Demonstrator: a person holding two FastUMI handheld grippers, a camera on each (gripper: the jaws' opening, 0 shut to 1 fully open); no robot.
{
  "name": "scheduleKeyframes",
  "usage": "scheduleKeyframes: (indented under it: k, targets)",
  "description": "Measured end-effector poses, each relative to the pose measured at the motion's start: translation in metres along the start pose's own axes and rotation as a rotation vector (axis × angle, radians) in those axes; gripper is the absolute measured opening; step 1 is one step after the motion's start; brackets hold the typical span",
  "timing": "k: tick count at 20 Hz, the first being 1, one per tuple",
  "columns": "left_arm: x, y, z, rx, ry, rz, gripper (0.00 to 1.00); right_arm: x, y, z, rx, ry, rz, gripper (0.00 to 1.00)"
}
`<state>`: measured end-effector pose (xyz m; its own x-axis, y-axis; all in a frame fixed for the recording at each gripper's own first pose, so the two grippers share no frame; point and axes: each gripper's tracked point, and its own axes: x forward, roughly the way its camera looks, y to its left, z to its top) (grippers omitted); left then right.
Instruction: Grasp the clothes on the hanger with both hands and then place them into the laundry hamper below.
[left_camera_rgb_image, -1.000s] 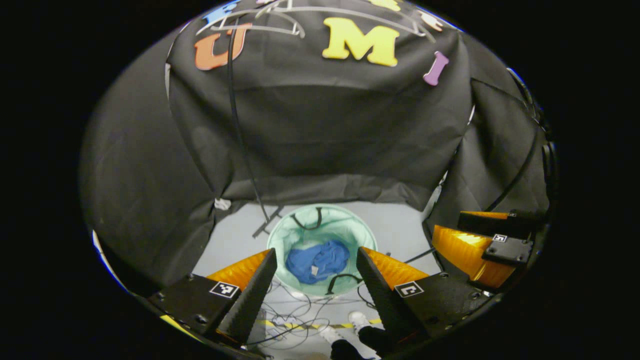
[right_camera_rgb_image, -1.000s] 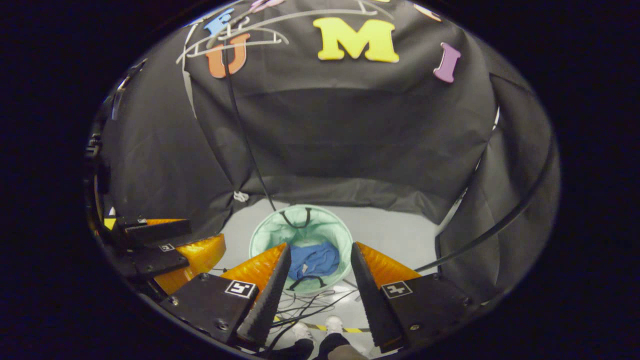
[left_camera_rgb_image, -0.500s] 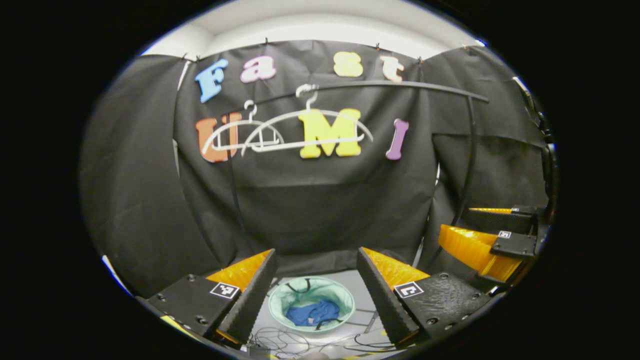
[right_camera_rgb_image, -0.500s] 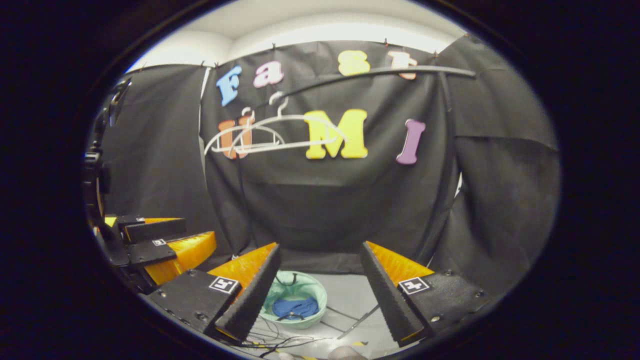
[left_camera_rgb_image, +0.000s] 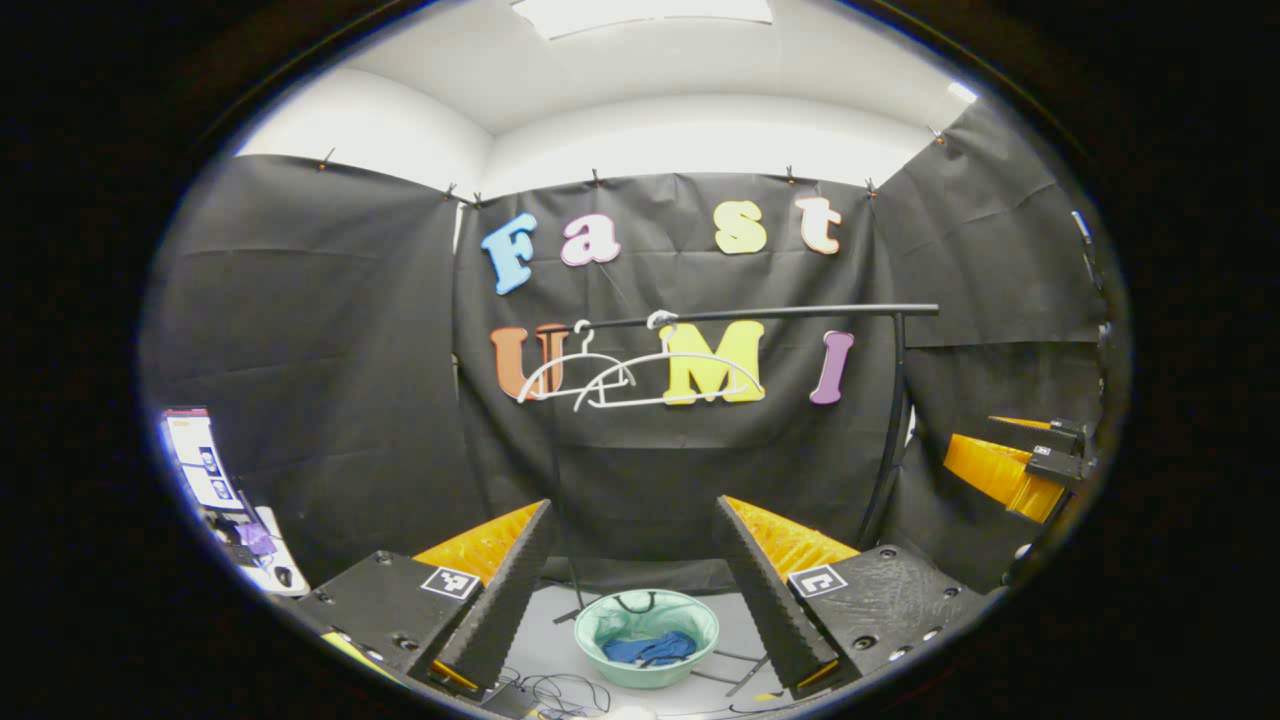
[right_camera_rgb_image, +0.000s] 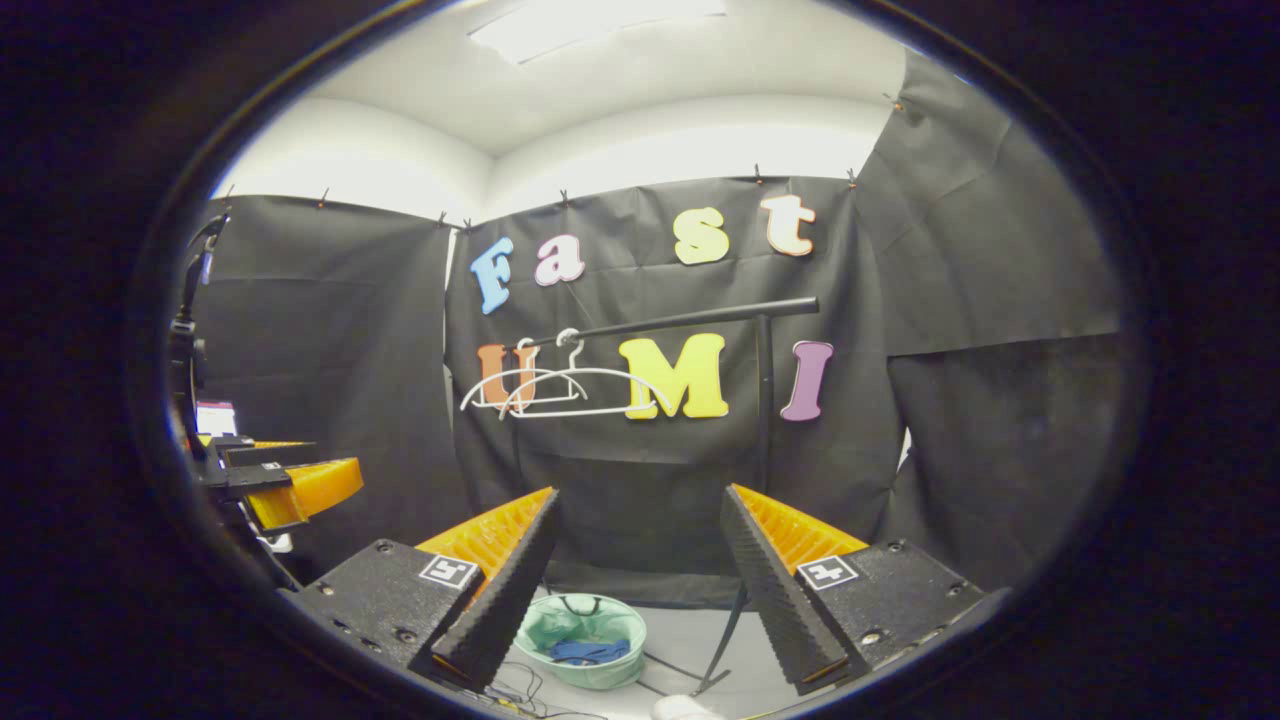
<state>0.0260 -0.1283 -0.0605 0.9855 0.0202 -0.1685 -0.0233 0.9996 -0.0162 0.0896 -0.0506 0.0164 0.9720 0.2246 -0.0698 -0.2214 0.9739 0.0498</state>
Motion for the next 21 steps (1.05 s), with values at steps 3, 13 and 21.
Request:
scheduleKeyframes:
  k: [3, 13, 21]
  targets:
    - [-0.024, 0.007, 0.008, -0.006, -0.023, 0.012, 1.0, -0.028, 0.002, -0.001, 0.005, -0.017, 0.025, 1.0]
    - [-0.097, 0.06, 0.022, 0.023, -0.049, -0.016, 1.0, -0.096, 0.026, 0.016, -0.003, -0.089, -0.1, 0.99]
    - [-0.113, 0.098, 0.034, 0.022, -0.08, -0.06, 1.0, -0.111, 0.067, 0.021, -0.02, -0.094, -0.123, 1.0]
